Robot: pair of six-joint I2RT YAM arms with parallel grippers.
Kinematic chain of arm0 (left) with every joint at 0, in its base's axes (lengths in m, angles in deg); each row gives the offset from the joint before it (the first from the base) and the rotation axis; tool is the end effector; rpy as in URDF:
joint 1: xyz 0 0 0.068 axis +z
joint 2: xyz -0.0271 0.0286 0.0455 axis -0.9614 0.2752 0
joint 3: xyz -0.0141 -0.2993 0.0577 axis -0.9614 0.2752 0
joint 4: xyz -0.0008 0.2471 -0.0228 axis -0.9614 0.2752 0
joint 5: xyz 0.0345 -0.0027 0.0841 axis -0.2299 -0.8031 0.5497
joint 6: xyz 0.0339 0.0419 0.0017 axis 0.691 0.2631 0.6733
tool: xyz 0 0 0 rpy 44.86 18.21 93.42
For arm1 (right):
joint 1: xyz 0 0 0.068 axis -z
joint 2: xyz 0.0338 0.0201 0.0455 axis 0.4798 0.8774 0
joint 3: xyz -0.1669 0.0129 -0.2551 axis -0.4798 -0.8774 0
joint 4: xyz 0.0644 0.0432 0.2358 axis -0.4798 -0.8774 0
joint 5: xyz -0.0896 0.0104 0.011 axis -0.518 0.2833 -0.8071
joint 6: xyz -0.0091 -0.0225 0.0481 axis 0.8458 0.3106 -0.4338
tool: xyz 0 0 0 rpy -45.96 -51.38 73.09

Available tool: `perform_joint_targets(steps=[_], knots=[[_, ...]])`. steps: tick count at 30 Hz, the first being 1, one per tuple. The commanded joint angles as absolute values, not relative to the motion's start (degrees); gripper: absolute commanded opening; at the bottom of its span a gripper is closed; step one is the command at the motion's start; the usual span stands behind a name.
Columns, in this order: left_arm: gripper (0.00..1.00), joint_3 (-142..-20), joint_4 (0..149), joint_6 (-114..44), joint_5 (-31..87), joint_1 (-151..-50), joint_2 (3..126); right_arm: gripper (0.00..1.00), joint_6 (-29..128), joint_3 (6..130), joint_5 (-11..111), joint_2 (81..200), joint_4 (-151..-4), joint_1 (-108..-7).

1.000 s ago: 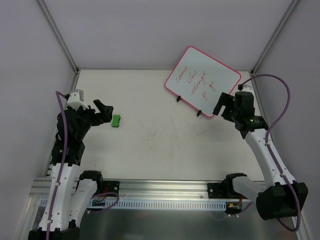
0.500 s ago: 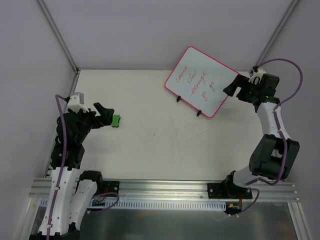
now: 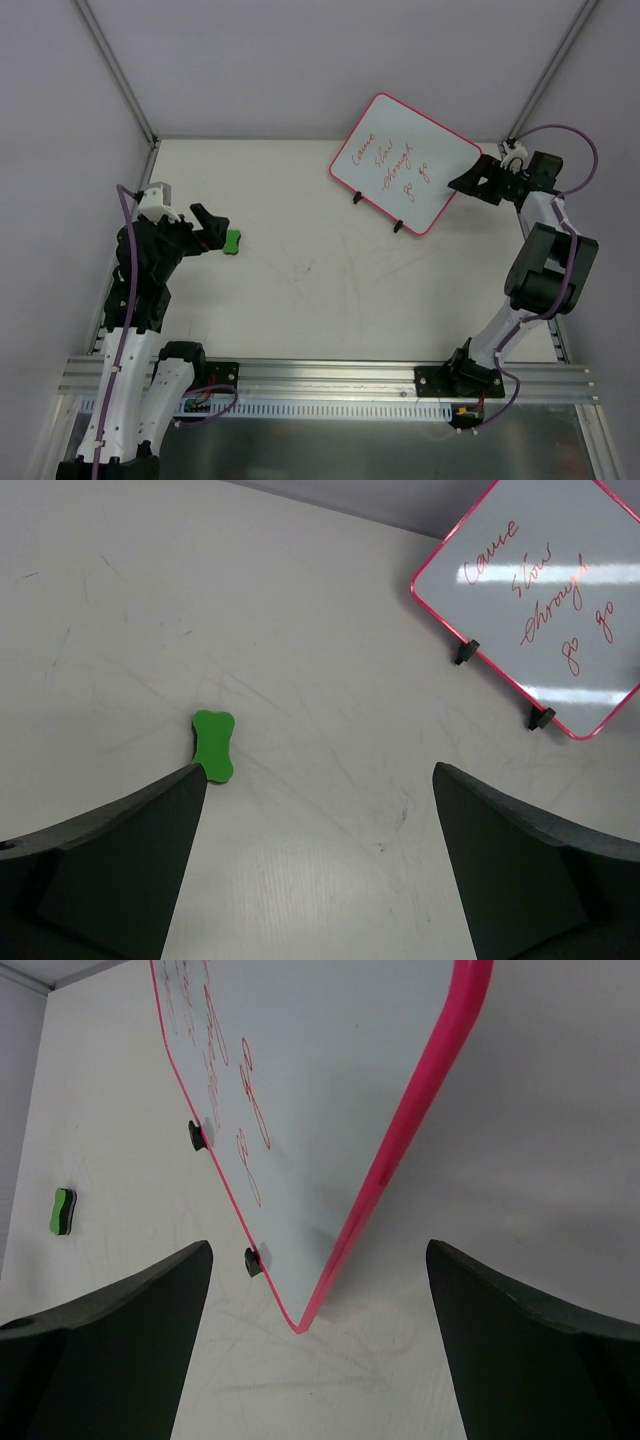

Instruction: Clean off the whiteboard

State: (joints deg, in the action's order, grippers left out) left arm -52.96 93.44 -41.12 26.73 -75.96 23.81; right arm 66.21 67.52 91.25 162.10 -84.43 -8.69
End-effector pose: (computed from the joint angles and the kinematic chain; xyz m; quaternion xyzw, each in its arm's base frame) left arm 0.1028 -0.0094 0.3652 -0.0511 0.7503 -0.1758 0.6352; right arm 0.3838 -0.1112 0.2925 -0.1177 0.8228 0.2441 0.4995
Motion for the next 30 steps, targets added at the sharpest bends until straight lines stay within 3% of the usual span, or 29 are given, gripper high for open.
perform_joint_targets(steps=[1, 6, 30], knots=[[0.99, -53.95, 93.06, -39.38, 27.33, -76.4, 24.49, 0.93, 67.95, 70.35, 96.85, 163.94, -80.1, -8.11], [0.99, -54.48, 93.14, -39.12, 27.15, -76.4, 26.07, 0.89, 62.94, 71.31, 99.92, 168.16, -71.94, -8.02], [0.99, -56.24, 93.58, -38.59, 27.06, -76.4, 29.85, 0.63, 52.92, 81.69, 108.72, 181.53, -63.75, -10.48]])
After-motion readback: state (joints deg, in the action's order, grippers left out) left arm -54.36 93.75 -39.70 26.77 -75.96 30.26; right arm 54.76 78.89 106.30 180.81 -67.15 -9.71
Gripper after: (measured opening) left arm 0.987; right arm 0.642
